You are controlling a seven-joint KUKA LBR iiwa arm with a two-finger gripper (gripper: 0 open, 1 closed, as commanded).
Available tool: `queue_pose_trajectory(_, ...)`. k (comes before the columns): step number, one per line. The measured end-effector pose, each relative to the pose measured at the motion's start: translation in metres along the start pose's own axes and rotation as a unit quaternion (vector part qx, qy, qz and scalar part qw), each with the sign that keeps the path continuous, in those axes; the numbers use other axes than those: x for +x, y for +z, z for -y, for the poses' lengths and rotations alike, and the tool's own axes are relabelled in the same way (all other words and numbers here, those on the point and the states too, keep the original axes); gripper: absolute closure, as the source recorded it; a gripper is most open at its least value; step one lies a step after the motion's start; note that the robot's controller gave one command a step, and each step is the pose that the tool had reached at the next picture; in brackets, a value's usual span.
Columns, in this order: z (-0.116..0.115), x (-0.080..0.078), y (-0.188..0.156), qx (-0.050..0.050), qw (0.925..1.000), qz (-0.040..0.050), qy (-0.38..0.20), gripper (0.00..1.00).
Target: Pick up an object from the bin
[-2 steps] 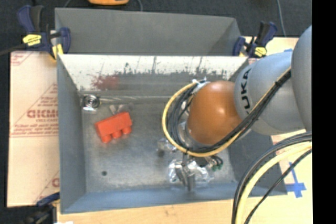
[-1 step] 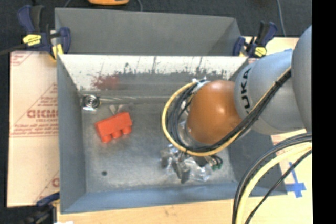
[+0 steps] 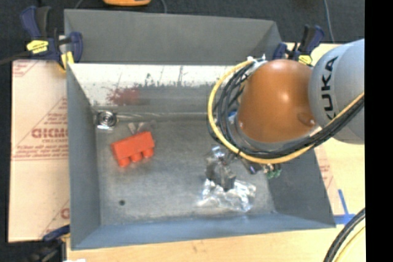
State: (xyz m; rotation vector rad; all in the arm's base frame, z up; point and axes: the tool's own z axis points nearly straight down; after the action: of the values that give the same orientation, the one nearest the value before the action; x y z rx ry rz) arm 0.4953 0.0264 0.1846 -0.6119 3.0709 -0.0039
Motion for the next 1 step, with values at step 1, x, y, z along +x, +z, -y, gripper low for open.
queue_pose_trajectory(1,0.0035,0.0179,0.0442,-0.003,0.9972,-0.0054,0.074,1.00)
